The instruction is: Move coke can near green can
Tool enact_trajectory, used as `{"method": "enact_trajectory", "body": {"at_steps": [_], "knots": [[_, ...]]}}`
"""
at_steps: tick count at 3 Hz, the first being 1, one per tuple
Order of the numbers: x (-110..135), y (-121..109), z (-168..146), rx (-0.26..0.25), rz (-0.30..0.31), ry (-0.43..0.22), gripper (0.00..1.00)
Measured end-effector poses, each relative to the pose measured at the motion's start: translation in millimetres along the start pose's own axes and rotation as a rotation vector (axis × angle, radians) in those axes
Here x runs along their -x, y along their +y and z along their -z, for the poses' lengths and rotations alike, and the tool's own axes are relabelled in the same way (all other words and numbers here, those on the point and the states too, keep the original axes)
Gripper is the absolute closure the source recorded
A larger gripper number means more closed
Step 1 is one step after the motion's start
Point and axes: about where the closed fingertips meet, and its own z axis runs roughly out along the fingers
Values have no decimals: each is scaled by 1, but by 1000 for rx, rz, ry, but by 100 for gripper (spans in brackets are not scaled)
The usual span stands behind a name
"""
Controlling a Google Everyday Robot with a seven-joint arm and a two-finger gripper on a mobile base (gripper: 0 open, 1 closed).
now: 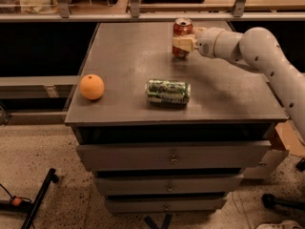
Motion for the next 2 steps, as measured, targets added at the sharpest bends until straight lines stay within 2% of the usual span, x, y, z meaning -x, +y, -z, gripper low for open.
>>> {"method": "enact_trajectory", "body": {"at_steps": [1, 2], "knots": [[0, 0, -1, 0, 0, 0, 100], [12, 9, -2, 51, -19, -30, 100]]}}
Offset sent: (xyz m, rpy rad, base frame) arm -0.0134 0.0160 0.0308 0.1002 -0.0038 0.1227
